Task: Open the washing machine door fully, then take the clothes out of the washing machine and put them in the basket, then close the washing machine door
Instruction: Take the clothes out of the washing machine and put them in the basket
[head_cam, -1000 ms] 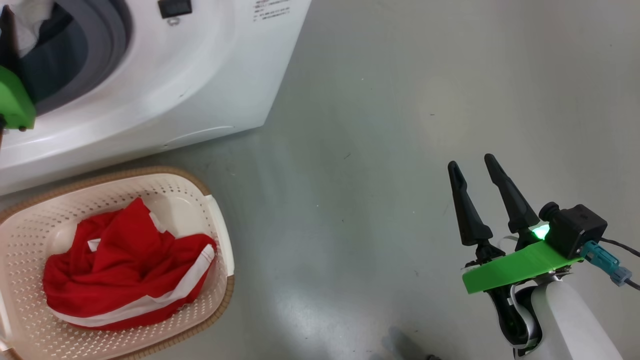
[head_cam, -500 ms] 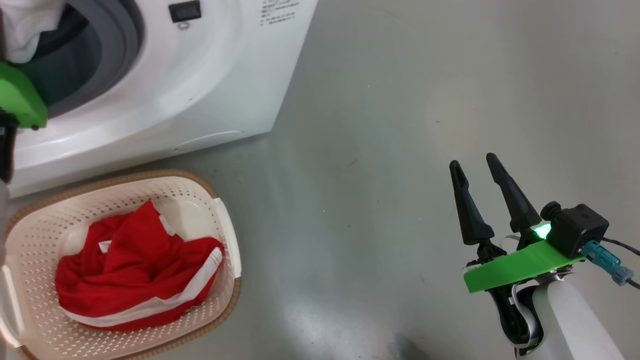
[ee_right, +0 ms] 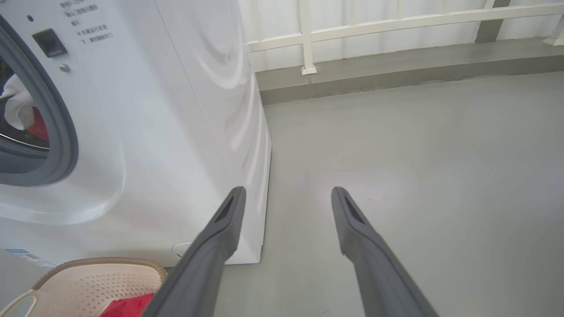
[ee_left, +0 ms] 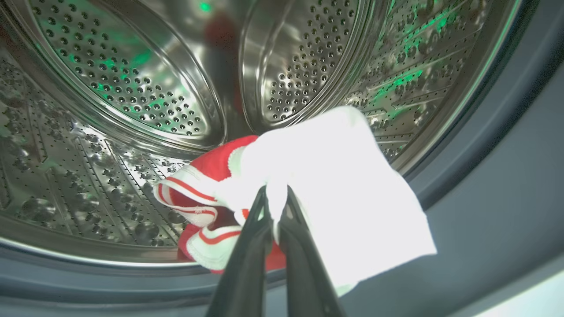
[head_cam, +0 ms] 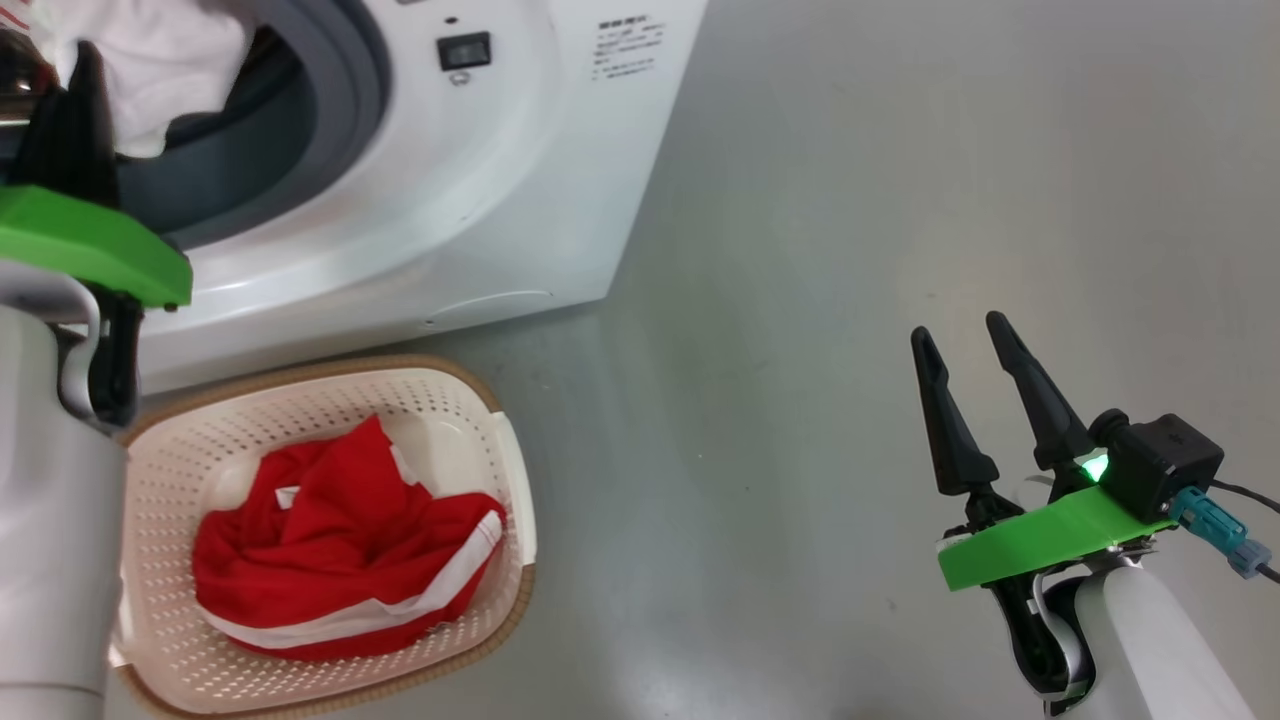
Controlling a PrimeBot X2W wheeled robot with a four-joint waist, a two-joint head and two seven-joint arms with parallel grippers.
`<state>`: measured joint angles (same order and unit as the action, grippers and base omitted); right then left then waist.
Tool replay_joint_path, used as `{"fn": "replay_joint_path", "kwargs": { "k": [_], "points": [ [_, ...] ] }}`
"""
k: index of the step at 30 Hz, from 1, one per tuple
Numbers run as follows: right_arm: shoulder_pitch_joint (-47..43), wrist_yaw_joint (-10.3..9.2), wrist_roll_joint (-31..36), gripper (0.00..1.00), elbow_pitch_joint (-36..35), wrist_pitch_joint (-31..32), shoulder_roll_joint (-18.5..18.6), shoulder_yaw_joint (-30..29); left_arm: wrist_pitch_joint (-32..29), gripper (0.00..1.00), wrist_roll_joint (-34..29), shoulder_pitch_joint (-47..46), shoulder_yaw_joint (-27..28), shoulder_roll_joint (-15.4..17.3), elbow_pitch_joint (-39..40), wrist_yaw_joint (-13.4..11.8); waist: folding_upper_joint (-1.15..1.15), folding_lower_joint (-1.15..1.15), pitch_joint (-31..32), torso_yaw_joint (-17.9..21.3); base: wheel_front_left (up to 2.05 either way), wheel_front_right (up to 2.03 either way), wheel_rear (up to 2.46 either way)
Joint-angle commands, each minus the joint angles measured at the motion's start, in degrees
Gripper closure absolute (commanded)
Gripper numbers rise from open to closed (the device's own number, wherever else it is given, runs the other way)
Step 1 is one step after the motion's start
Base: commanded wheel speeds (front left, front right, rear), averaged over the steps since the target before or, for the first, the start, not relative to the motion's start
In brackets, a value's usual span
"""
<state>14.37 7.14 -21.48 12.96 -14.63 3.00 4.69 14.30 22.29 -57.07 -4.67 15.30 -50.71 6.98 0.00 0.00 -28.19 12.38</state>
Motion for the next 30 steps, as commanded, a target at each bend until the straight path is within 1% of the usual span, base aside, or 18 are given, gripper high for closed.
{"fn": "replay_joint_path", "kwargs": {
  "k": [1, 8, 14, 16, 17, 23, 30],
  "points": [
    [-1.1, 0.35, 0.6, 0.0, -1.0, -0.4, 0.6, 1.0, 0.7, 1.0, 0.0, 1.7, 3.0, 1.8, 3.5, -0.5, 0.0, 0.0, 1.5, -1.4, 0.0, 0.0, 0.0],
    [-2.2, 0.35, 0.7, 0.0, -0.9, -0.4, 1.4, 1.0, 0.7, 1.0, -1.0, 9.0, 11.8, -2.9, 14.2, 0.1, 0.0, 0.0, 3.5, -3.4, 0.0, 0.0, 0.0],
    [-2.7, 0.35, 0.8, 0.0, -0.9, -0.4, 2.0, 0.8, 0.7, 1.0, -4.1, 14.5, 15.1, -6.2, 22.8, 0.4, 0.0, 0.0, 4.5, -5.0, 0.0, 0.0, 0.0],
    [-2.8, 0.35, 0.7, 0.0, -0.9, -0.4, 2.2, 0.7, 0.7, 1.0, -4.4, 16.1, 15.1, -7.0, 25.8, 0.5, 0.0, 0.0, 4.8, -5.5, 0.0, 0.0, 0.0],
    [-2.8, 0.35, 0.7, 0.0, -0.9, -0.4, 2.2, 0.7, 0.7, 1.0, -4.4, 16.1, 15.1, -7.0, 25.8, 0.5, 0.0, 0.0, 4.8, -5.5, 0.0, 0.0, 0.0],
    [-3.1, 0.35, 0.8, 0.0, -0.8, -0.4, 2.4, 0.5, 0.7, 1.0, -3.8, 21.1, 15.1, -8.2, 35.2, 0.5, 0.0, 0.0, 5.7, -6.6, 0.0, 0.0, 0.0],
    [-3.7, 0.35, 0.8, 0.0, -0.8, -0.4, 2.5, 0.3, 0.7, 1.0, -5.0, 27.3, 15.9, -9.6, 45.6, 0.5, 0.0, 0.0, 6.5, -7.5, 0.0, 0.0, 0.0]
  ]
}}
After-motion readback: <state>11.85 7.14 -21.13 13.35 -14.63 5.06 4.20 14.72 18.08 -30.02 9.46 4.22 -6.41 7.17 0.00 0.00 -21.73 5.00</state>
